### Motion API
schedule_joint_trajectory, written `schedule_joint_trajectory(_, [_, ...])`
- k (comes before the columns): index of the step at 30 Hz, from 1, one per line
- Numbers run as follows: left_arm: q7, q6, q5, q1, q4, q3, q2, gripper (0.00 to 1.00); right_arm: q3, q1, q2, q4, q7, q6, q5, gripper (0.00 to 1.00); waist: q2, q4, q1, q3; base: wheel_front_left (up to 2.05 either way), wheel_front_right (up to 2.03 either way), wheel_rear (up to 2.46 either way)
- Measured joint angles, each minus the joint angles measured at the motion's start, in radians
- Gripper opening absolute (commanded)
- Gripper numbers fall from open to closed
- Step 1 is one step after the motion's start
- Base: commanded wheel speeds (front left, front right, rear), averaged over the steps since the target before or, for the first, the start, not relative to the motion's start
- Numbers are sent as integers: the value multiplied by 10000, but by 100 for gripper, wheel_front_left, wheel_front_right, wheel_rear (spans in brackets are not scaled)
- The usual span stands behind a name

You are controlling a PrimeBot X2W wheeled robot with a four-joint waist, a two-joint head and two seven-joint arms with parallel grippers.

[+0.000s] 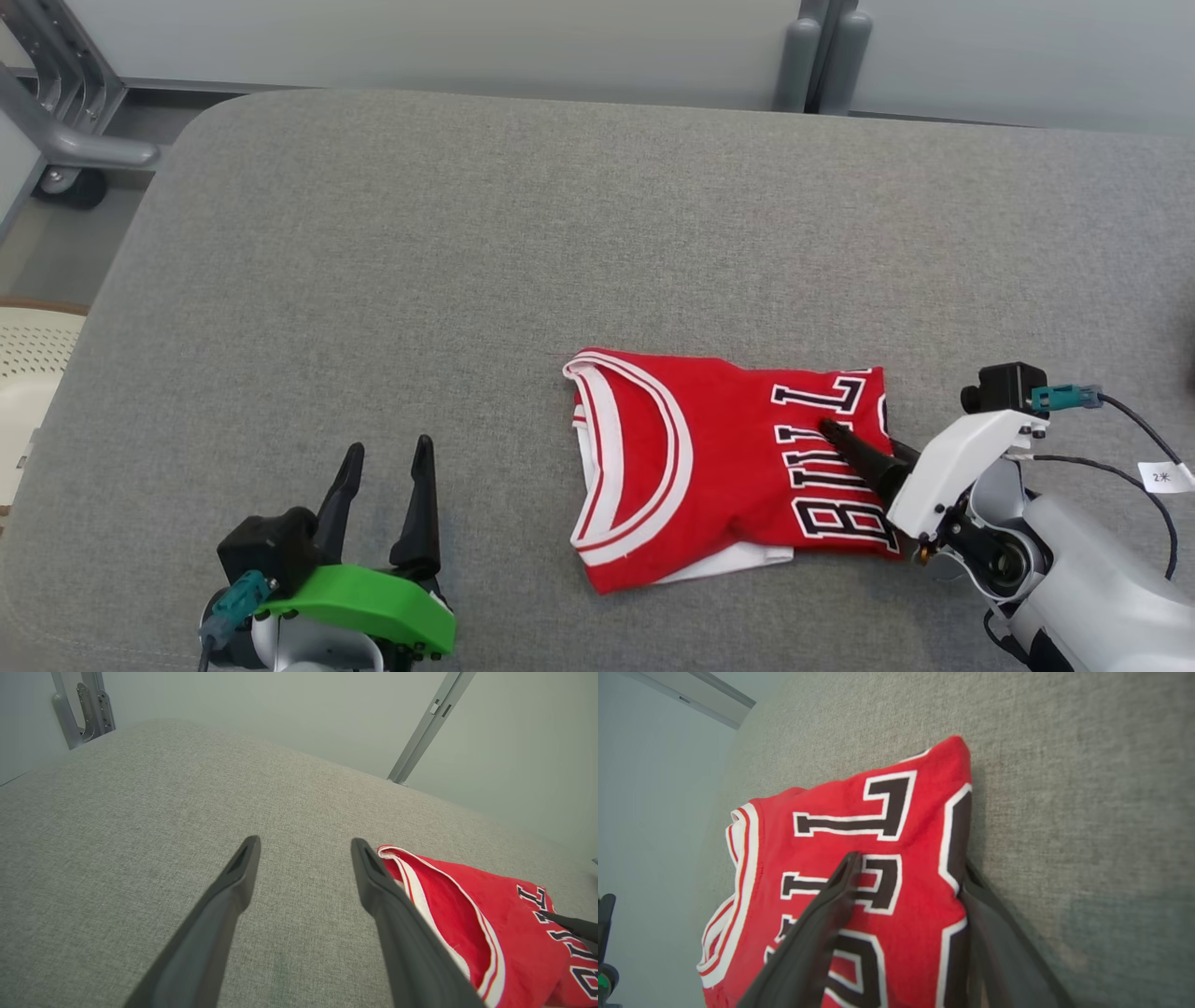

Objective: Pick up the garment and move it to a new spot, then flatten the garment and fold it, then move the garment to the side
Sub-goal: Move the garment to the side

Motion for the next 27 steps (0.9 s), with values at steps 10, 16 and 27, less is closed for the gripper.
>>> schedule_joint_trajectory(10, [-12,0,0,2,180,224,0,100,324,-1,-23,-151,-33,-2,13,0,0,-192,0,-191,0,0,0])
schedule_joint_trajectory(16, [-12,0,0,17,215,249,2,100,339,-2,-194,-443,-382,0,12,0,0,-419,0,-367,0,0,0])
schedule_joint_trajectory(27, [-12,0,0,226,270,288,6,100,136,-406,-1371,-614,-698,0,-217,0,0,-962,0,-802,0,0,0])
